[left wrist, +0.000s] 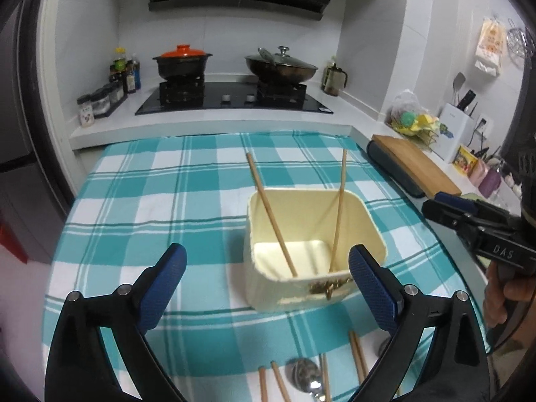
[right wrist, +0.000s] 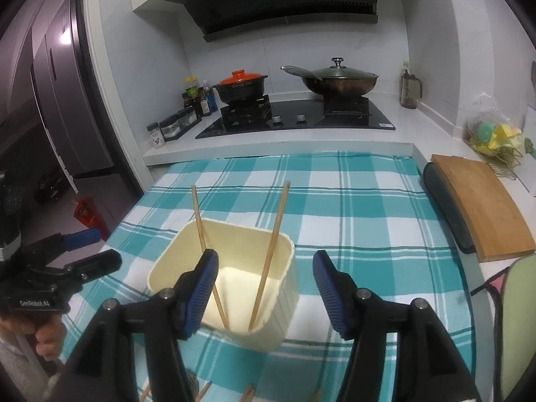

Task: Organize utensils
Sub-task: 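Withdraw both grippers from the box back over the remaining utensils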

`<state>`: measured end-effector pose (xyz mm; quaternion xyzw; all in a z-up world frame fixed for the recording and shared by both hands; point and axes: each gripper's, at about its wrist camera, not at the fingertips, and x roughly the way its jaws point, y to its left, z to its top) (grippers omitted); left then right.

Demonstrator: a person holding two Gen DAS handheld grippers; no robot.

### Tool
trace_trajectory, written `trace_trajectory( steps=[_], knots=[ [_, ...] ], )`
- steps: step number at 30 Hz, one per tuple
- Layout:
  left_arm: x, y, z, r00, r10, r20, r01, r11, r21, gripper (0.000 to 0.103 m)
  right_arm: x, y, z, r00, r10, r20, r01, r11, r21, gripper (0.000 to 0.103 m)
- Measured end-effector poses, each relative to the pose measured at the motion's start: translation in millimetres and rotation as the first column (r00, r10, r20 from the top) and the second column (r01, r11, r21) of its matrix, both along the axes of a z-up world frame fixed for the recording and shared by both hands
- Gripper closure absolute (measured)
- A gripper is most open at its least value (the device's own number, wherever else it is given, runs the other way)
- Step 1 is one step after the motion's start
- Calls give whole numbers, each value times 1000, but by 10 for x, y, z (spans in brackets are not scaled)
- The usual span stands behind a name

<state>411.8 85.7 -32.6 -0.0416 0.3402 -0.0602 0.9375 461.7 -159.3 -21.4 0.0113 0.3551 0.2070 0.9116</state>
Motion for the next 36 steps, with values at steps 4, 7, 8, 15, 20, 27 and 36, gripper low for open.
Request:
trace_trajectory(
  steps=[4, 7, 8, 15, 20, 27, 36],
  knots=[
    [-539, 1, -148, 999, -18, -31, 18, 1000, 11, 4, -489, -159, -49, 1000, -6, 29, 8, 998, -68, 43],
    [-907, -45, -290, 996, -26, -84, 29, 999, 31, 4, -902, -263, -148, 999, -22, 27, 26, 993, -117, 43],
    [-1009, -73, -340, 994, -25, -104, 30, 999, 45, 4, -1039, -294, -192, 999, -30, 23, 32, 991, -130, 43],
    [-1648, -305, -677, 992, 65, -106, -45, 982, 182, 1, -1935, -465, -549, 991, -134, 15, 135, 976, -174, 41],
    [-1979, -437, -826, 993, -14, -119, 24, 996, 82, 1, -2365, -499, -762, 985, -175, 4, 173, 968, -183, 41],
    [-2177, -540, -878, 994, -7, -108, 13, 998, 55, 1, -2655, -449, -840, 984, -176, 22, 176, 952, -250, 41],
    [-2328, -492, -633, 999, -2, -37, 4, 999, 52, 1, -2794, -412, -764, 983, -177, 56, 186, 944, -271, 41]
  ],
)
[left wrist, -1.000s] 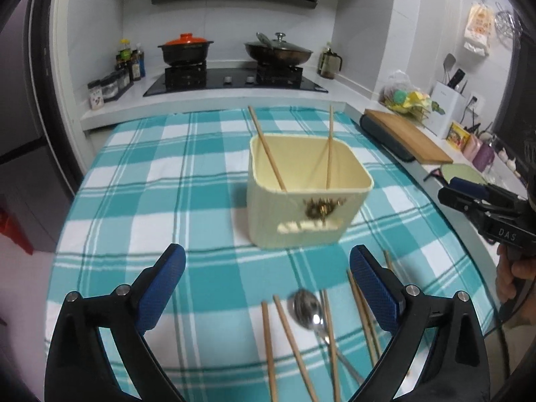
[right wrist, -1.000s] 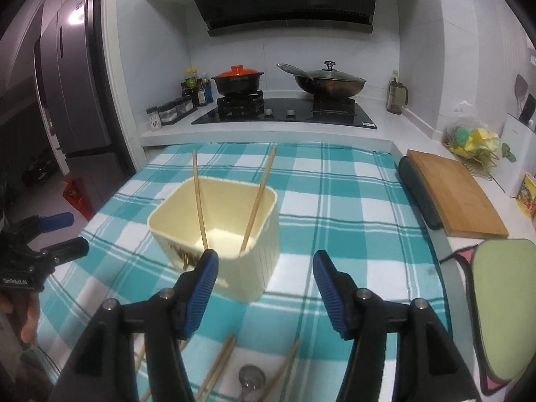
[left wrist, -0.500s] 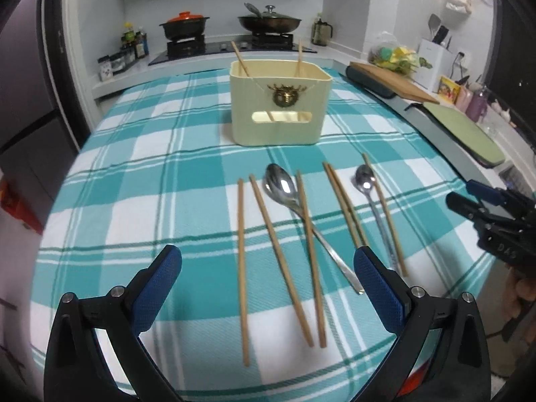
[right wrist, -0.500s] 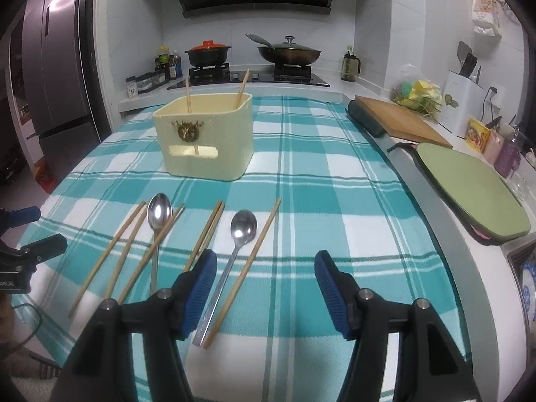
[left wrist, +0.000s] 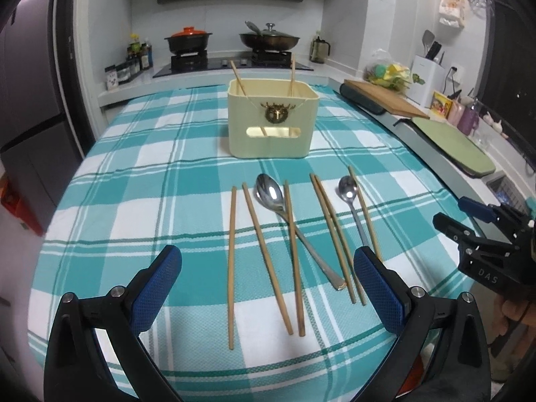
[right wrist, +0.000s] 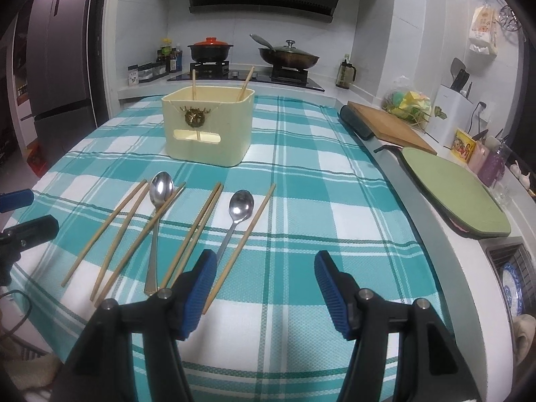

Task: Organize utensils
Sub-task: 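Withdraw both grippers from the box back over the remaining utensils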

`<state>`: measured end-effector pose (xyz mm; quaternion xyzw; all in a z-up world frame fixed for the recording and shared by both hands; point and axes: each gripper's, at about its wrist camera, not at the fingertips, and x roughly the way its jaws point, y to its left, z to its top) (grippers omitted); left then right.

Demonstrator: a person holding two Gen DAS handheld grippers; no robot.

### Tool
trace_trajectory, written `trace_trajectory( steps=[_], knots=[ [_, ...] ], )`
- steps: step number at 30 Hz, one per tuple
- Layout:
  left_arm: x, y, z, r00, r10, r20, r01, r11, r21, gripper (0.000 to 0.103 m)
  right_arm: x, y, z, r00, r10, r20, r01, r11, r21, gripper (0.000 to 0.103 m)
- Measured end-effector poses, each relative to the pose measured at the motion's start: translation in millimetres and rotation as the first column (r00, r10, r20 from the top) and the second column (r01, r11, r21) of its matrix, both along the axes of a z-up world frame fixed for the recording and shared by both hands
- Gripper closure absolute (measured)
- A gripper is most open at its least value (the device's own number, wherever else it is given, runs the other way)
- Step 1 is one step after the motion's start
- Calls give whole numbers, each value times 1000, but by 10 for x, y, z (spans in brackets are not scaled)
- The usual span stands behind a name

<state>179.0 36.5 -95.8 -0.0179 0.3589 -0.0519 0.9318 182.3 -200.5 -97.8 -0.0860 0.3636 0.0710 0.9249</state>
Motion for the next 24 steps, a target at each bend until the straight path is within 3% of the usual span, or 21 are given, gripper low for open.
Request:
trace_trajectory(
  steps=[7, 24],
  knots=[
    [-62, 118, 164, 999, 29, 37, -28, 999, -35, 1, -97, 56, 120, 999, 21, 36, -20, 1000, -22, 41],
    [5, 270, -243, 992, 114, -55, -116, 993, -35, 1, -129, 2, 2, 1000, -6, 9, 6, 999, -33, 41]
  ],
)
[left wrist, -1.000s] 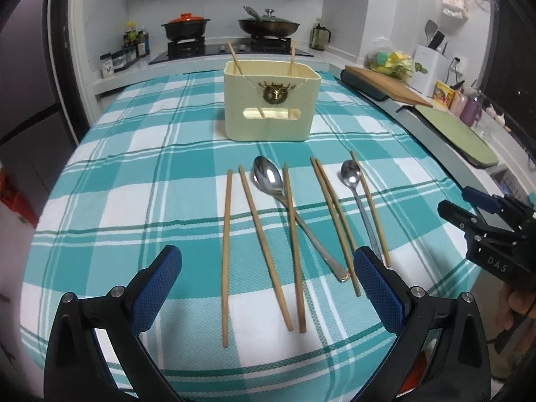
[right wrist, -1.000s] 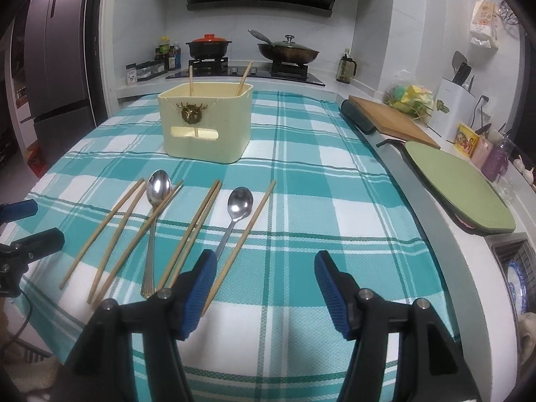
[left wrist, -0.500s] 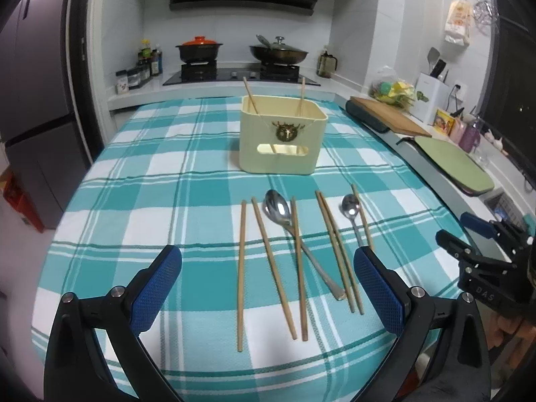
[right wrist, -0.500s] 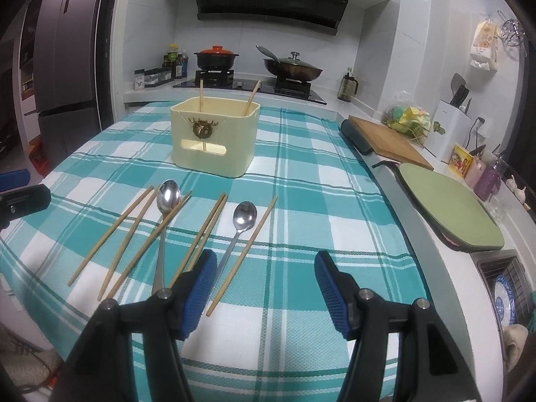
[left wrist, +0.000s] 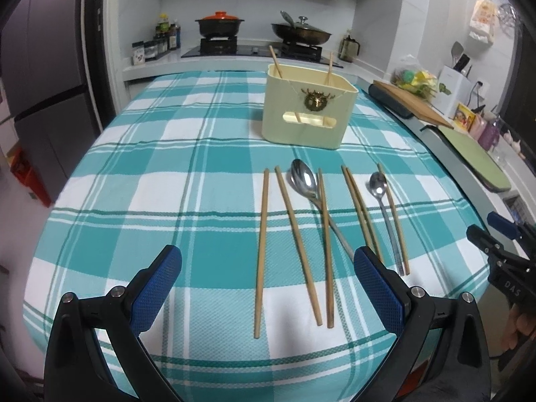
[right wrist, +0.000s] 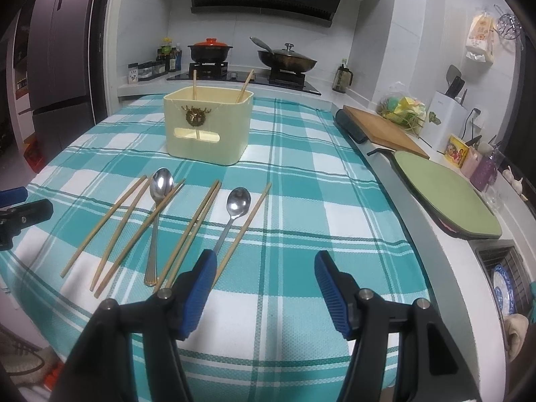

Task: Organize utensils
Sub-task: 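Withdraw both grippers from the box back over the remaining utensils, then close the right gripper on a chopstick while the left gripper grasps another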

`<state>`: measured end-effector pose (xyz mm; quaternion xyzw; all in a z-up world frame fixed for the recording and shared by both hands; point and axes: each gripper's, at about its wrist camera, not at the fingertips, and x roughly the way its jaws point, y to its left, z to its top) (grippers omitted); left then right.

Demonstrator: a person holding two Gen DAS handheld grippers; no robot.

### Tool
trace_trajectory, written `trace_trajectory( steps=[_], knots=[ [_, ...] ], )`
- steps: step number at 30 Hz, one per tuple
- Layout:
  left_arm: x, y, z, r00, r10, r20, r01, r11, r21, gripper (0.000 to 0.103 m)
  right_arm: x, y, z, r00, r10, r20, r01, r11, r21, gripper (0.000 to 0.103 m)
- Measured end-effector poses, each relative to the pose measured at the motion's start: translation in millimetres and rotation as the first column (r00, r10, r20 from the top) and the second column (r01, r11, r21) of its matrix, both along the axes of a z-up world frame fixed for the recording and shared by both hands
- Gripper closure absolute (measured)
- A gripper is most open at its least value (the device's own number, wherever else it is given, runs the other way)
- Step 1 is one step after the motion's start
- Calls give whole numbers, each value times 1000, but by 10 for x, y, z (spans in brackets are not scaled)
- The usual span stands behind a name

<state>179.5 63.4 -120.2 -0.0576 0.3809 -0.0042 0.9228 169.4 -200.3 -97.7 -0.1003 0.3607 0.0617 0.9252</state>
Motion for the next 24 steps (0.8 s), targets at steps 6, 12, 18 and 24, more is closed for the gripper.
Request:
trace_trajectory(
  steps=[6, 12, 18, 24],
  knots=[
    [91, 74, -172, 999, 20, -37, -20, 1000, 2, 1, 68, -68, -115, 999, -21, -33, 22, 999, 34, 41],
    [248, 184, -398, 995, 39, -87, -39, 999, 8, 1, 179, -184, -314, 995, -48, -86, 56, 994, 89, 41],
    [470, 265, -532, 993, 47, -105, -44, 998, 36, 1, 332, -300, -482, 988, -74, -139, 95, 983, 156, 41],
    [680, 294, -642, 991, 53, -120, -45, 997, 67, 1, 643, -238, -645, 979, -46, -197, 88, 973, 211, 54]
  ],
)
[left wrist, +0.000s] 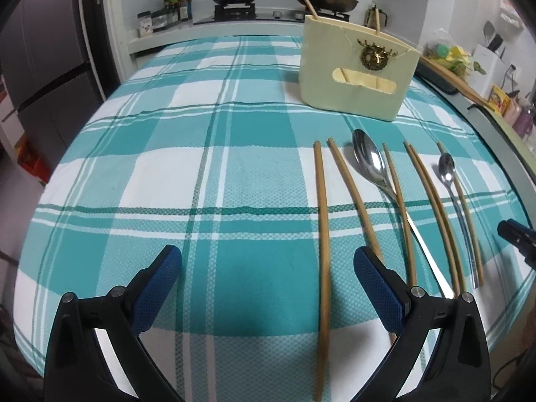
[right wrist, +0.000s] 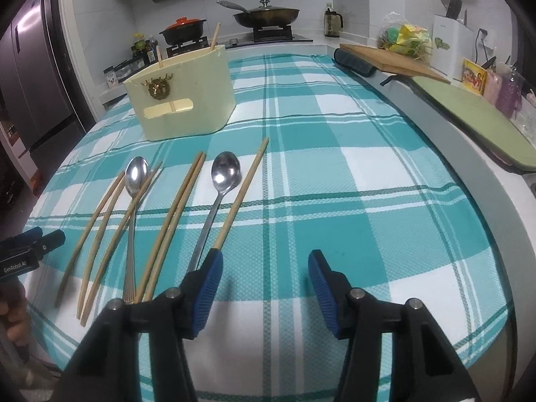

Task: Organize utensils
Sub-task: 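Close the right gripper on a chopstick while the left gripper grasps another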

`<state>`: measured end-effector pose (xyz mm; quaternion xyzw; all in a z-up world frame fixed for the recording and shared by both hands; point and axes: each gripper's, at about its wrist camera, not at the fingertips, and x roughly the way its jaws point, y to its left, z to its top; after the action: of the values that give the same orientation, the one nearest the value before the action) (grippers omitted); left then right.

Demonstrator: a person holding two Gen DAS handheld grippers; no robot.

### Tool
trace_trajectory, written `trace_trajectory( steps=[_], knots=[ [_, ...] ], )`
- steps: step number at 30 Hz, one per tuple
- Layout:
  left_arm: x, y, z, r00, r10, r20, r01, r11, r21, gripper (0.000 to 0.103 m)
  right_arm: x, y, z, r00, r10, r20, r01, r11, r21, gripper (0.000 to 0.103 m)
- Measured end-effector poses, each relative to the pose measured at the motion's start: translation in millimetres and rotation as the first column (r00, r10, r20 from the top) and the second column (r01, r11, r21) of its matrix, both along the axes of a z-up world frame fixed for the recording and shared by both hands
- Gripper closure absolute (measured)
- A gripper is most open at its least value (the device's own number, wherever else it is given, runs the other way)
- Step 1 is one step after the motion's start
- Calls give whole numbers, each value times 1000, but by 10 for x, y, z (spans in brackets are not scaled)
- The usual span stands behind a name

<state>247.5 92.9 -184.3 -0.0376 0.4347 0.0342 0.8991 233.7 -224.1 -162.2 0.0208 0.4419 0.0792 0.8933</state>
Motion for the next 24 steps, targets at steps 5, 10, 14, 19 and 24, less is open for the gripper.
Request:
trace_trajectory(
  steps=[5, 10, 14, 19, 24],
  knots=[
    [40, -2, -36, 1000, 2, -5, -2, 1000, 6, 1, 346, 166, -141, 999, 21, -34, -21, 1000, 11, 65],
    [66, -10, -93, 1000, 2, -16, -2, 1000, 28, 1, 596, 276, -252, 998, 31, -60, -31, 1000, 6, 76],
    [100, -13, -143, 1000, 5, -24, -4, 999, 44, 1, 654, 360, -313, 995, 68, -69, -70, 997, -28, 83],
    [124, -11, -210, 999, 6, -45, -3, 998, 58, 1, 596, 361, -322, 996, 67, -56, -73, 991, -114, 94],
    [183, -37, -248, 998, -13, -69, 18, 998, 67, 1, 530, 125, -309, 997, 14, -70, -23, 992, -123, 94]
  ],
)
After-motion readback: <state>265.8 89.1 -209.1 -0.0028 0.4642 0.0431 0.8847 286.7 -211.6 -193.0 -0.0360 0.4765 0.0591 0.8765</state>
